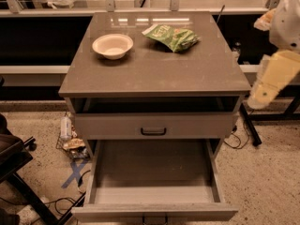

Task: Place green jalapeno chip bag into middle drawer

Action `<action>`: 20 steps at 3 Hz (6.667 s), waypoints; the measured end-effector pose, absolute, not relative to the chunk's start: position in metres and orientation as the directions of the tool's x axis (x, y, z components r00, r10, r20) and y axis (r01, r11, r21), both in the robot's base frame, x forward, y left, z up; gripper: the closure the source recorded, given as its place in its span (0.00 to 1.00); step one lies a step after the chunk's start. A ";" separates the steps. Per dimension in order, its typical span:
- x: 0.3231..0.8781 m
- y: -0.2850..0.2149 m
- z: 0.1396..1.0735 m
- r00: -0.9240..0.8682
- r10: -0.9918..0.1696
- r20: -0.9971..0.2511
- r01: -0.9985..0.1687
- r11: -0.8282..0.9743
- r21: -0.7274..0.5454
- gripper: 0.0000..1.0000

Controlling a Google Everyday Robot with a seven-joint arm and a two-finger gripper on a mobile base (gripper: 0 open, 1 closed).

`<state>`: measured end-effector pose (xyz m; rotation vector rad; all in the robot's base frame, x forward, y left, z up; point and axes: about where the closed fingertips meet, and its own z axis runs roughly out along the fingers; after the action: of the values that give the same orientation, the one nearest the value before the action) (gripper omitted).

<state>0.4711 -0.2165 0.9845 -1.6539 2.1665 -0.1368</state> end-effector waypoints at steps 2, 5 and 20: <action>0.620 -0.230 0.958 -0.276 -0.819 -0.503 -0.812 0.478 -0.333 0.00; 0.706 -0.240 0.925 -0.333 -0.689 -0.644 -0.731 0.620 -0.285 0.00; 0.746 -0.195 1.053 -0.239 -0.501 -0.832 -0.661 0.711 -0.238 1.00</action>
Offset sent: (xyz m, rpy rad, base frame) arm 0.2593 -0.0375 -0.0418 0.4558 -0.2411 -0.2657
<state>0.7458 -0.1951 1.0531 -0.9001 1.8996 0.1972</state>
